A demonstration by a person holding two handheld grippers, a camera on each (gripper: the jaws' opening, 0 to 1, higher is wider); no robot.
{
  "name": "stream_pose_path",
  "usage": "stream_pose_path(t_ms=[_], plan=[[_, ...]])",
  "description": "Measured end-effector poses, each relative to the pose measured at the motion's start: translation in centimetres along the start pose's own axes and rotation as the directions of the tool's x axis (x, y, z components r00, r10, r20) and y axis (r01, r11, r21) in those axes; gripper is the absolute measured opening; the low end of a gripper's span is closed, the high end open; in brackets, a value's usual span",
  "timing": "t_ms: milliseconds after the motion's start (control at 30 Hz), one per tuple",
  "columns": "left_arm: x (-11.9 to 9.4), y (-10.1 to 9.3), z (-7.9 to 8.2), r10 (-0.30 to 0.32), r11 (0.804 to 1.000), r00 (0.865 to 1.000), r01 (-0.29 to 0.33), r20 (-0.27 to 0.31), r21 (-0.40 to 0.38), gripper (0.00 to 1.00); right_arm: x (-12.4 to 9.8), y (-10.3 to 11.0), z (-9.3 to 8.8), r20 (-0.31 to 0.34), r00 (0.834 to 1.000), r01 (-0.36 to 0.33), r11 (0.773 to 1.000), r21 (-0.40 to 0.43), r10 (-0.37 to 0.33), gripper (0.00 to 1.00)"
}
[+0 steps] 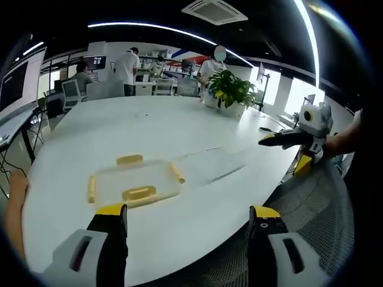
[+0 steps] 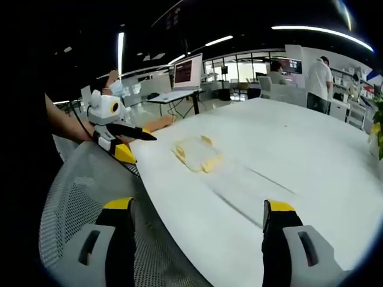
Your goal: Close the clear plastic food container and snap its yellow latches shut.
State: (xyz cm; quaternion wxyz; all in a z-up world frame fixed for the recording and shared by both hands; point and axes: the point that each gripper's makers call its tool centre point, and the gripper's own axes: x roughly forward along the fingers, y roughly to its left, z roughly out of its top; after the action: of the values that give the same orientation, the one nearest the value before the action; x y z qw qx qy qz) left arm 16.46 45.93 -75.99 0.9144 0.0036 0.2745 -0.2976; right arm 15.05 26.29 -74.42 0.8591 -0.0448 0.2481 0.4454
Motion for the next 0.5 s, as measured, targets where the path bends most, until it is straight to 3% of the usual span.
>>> stream_pose_path(t_ms=[500], plan=[[-0.4, -0.2, 1.2, -0.047, 0.999, 0.999, 0.047, 0.012, 0.026, 0.76, 0.0, 0.2, 1.6, -0.003, 1.000, 0.010, 1.000, -0.016, -0.010, 0.82]])
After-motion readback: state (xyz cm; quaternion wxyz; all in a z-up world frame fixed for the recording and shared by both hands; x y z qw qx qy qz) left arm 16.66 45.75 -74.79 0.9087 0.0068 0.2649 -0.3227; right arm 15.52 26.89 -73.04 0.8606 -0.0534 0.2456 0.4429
